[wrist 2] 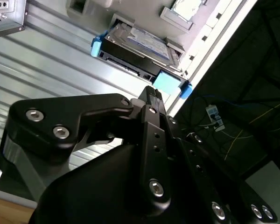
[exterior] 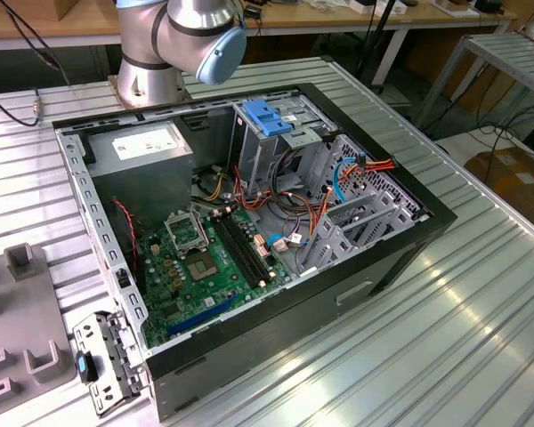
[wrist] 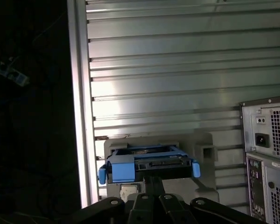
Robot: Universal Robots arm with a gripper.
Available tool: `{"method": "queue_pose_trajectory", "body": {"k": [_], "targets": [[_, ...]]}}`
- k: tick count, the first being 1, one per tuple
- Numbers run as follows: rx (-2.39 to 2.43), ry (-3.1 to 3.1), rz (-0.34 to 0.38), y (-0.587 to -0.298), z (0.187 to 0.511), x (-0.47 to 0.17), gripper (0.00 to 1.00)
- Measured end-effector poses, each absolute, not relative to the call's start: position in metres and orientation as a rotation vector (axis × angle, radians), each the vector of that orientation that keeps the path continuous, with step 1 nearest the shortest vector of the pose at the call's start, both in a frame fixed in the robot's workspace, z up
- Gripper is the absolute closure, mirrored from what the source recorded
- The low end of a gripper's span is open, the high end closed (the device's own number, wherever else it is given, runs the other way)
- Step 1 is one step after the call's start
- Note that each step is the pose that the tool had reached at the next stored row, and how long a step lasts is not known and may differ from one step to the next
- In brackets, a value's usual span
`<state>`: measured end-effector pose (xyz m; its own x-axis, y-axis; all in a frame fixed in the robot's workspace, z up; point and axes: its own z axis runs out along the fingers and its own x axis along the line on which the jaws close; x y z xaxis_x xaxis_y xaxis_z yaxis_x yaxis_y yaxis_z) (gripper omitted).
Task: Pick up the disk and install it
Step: 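Reach for the disk, then pick up the disk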
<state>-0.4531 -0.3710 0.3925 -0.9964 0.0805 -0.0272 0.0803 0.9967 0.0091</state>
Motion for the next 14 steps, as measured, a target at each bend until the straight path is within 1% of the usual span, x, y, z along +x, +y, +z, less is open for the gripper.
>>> {"method": "queue_pose_trajectory", "body": {"k": [3,14], "targets": [[0.125,3.112,0.012,-0.3731,0.3926,-0.4642,0.89],[0.125,3.112,0.012,-0.373,0.3925,-0.4656,0.89]]}}
